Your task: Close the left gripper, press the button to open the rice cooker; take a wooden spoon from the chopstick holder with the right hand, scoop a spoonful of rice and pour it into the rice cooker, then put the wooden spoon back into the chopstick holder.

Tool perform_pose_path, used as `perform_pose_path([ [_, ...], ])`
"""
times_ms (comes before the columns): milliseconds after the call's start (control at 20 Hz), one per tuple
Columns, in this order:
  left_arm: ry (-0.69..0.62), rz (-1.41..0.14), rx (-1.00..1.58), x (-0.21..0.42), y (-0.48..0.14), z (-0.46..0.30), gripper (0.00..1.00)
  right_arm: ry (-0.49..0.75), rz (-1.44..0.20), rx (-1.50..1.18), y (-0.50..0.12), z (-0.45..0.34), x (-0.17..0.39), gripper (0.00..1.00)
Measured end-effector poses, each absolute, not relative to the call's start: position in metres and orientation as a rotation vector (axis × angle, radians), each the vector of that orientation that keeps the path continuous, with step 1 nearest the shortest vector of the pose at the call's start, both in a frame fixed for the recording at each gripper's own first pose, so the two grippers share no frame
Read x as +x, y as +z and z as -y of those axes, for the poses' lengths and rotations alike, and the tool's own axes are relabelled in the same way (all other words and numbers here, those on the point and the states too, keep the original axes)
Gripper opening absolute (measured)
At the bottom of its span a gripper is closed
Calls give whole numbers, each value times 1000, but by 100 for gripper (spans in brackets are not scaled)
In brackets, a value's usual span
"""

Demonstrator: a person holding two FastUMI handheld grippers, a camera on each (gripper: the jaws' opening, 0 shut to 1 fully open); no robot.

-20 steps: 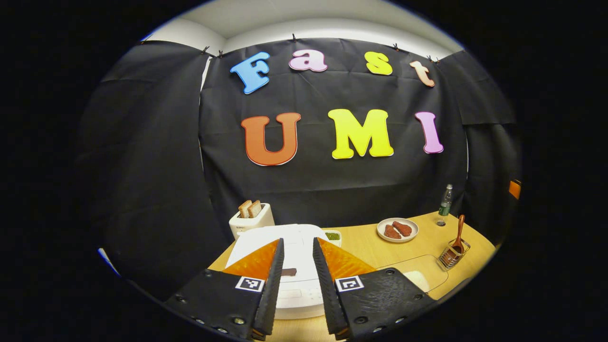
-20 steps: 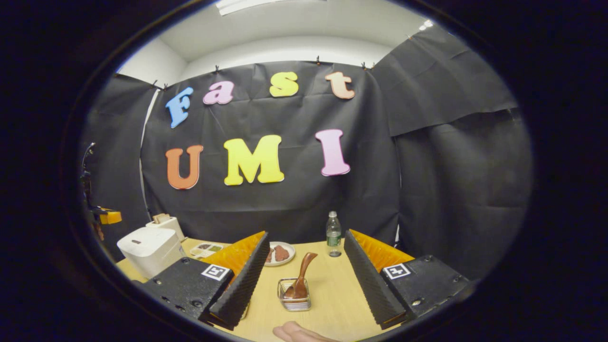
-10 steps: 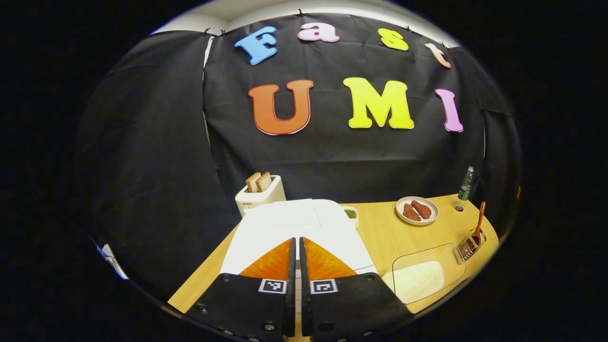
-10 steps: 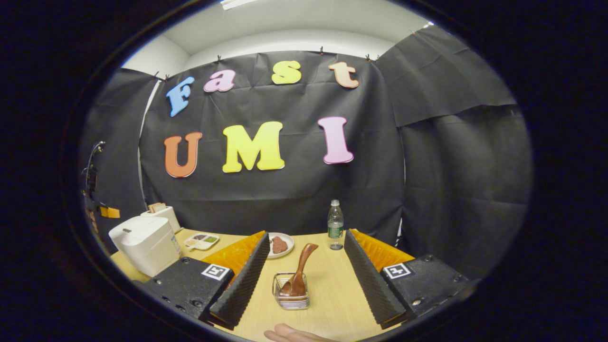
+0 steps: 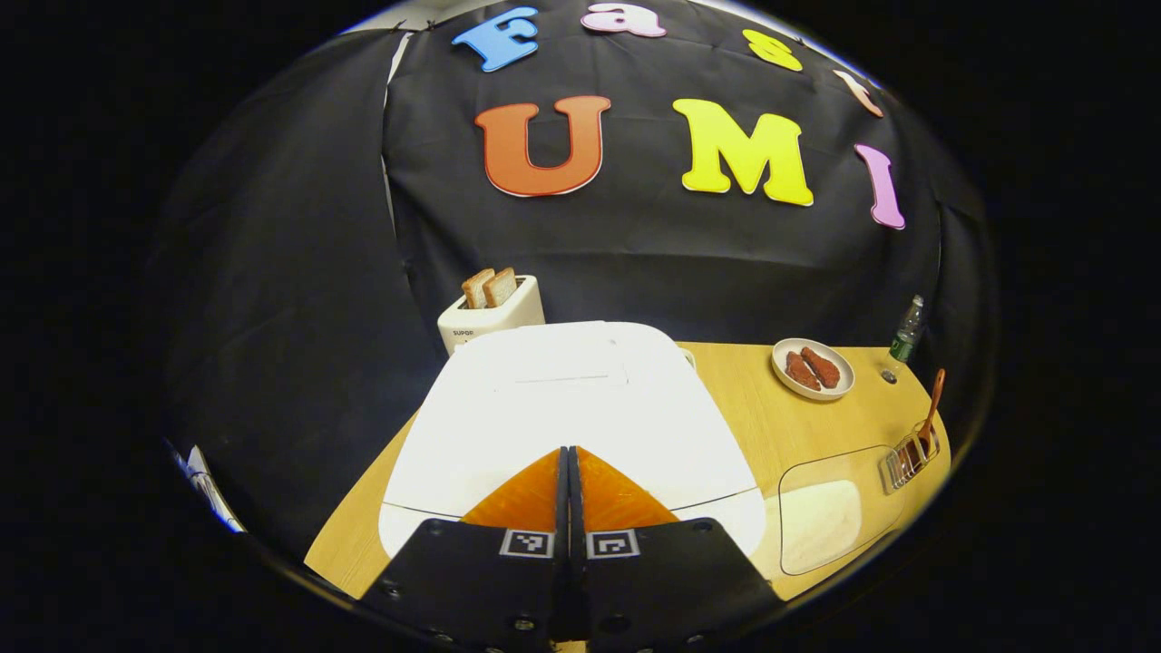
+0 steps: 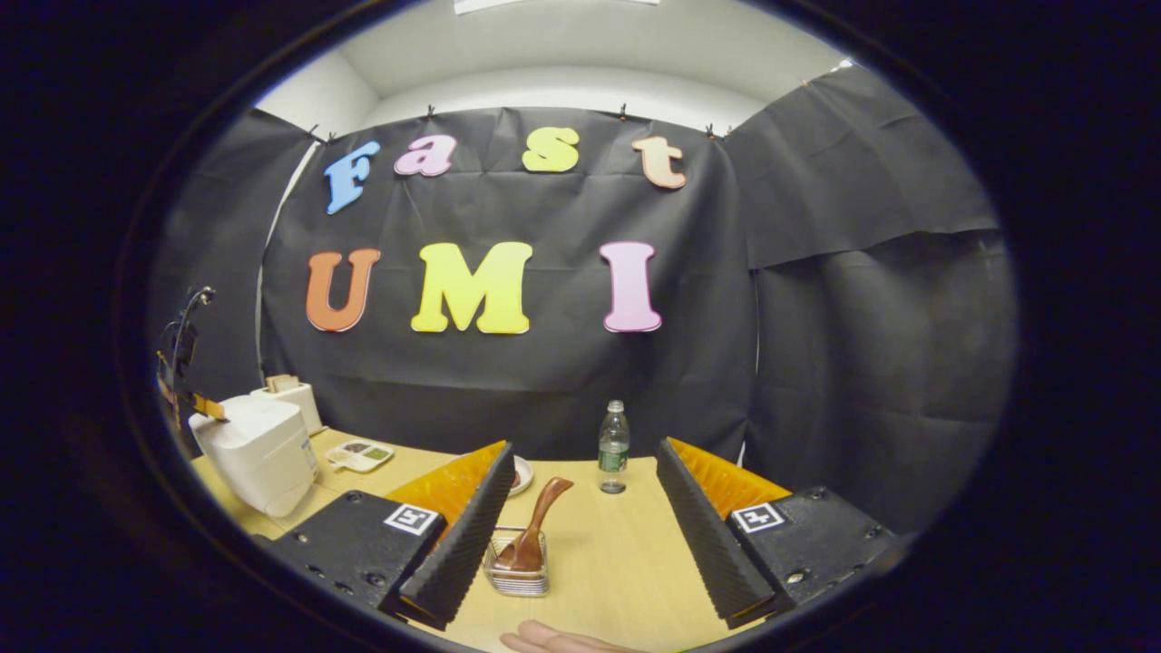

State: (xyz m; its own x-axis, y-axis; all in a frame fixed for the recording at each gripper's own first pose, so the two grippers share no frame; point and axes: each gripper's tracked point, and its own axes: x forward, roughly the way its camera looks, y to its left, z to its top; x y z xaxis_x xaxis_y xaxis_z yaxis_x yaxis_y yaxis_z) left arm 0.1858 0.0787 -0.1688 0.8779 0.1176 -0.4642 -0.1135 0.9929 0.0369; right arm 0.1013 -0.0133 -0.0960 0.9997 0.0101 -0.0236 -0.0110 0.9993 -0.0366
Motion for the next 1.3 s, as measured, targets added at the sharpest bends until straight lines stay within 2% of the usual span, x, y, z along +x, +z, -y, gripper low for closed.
perform_pose_path([
  [600,70,-473,-68,181,-172,-78,0,9,-124,10,-139,10,137,100],
  [750,71,-424,-52,179,-155,-84,1,13,-156,14,-154,7,146,100],
  [900,106,-308,-30,169,-116,-91,0,16,-179,-2,-166,6,155,99],
  [950,111,-288,-27,161,-107,-90,37,17,-183,-8,-170,6,158,100],
  [1050,135,-255,-15,137,-91,-89,62,16,-195,-12,-178,7,165,100],
  [1150,133,-208,-11,117,-79,-81,78,28,-221,2,-188,4,170,100],
  [1300,109,-148,-42,92,-69,-67,83,57,-265,26,-204,-4,179,100],
])
